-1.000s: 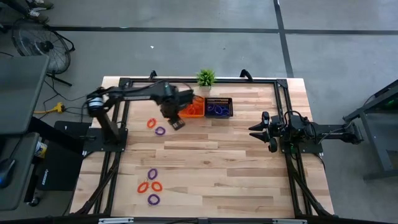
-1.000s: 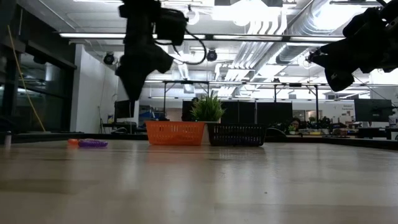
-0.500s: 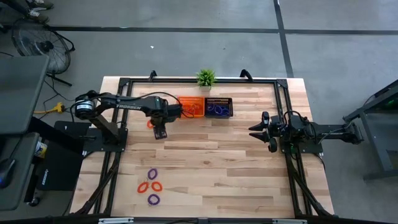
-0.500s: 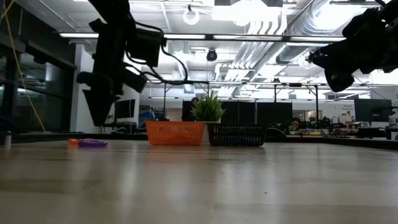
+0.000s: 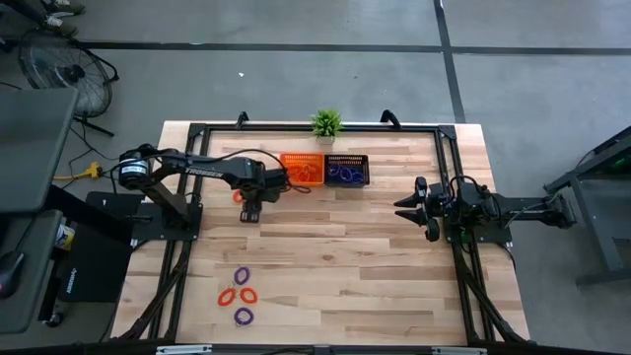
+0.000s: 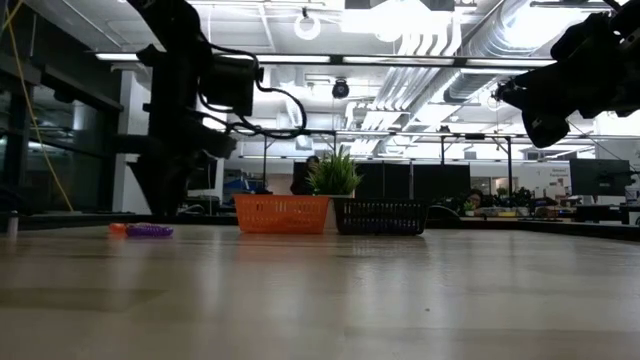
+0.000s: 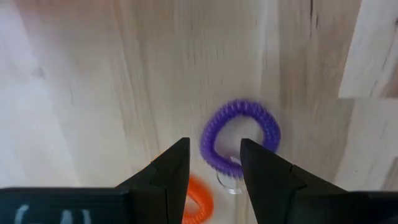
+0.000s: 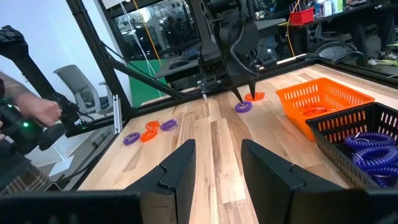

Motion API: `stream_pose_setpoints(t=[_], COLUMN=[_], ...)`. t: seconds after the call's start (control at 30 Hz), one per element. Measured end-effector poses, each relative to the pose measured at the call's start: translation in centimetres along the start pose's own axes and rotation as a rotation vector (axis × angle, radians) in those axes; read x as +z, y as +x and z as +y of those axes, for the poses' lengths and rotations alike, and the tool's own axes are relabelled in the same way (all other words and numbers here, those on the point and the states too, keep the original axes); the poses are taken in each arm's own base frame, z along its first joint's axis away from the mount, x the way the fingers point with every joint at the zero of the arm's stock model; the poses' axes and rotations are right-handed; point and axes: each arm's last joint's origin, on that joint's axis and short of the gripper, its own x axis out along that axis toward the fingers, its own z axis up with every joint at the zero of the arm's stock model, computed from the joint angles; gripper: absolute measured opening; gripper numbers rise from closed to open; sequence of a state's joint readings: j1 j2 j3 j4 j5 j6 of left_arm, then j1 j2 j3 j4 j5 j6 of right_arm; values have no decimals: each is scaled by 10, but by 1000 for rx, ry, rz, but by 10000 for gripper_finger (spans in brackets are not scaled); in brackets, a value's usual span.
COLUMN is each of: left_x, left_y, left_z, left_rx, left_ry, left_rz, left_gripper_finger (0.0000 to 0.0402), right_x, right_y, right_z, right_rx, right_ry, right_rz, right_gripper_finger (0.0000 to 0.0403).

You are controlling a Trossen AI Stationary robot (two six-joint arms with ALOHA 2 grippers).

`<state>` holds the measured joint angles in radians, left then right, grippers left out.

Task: Sort spring keychains into baskets
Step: Put the purple spring keychain into the black basket

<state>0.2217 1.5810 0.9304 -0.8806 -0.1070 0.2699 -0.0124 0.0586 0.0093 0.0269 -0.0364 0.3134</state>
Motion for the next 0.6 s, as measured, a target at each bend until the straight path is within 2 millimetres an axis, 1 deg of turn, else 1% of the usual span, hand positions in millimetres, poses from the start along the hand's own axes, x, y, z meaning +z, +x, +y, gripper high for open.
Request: stream_pose_setpoints(t=[0.1, 0.3, 0.6], left_x=[2, 3, 1], left_y=[2, 2, 2], left_z=[1, 1, 1], left_rx=[15, 39, 35], left_ry=[47, 159, 396], left_rz=[-30, -30, -11], left_gripper_finger=[138, 138, 138], right_x=[0, 0, 0], right_y=[0, 0, 0], right_z=[0, 0, 0], right_rx=[0, 0, 0], right_ry=[0, 0, 0], right_rz=[0, 0, 0], right_gripper_finger=[124, 124, 124])
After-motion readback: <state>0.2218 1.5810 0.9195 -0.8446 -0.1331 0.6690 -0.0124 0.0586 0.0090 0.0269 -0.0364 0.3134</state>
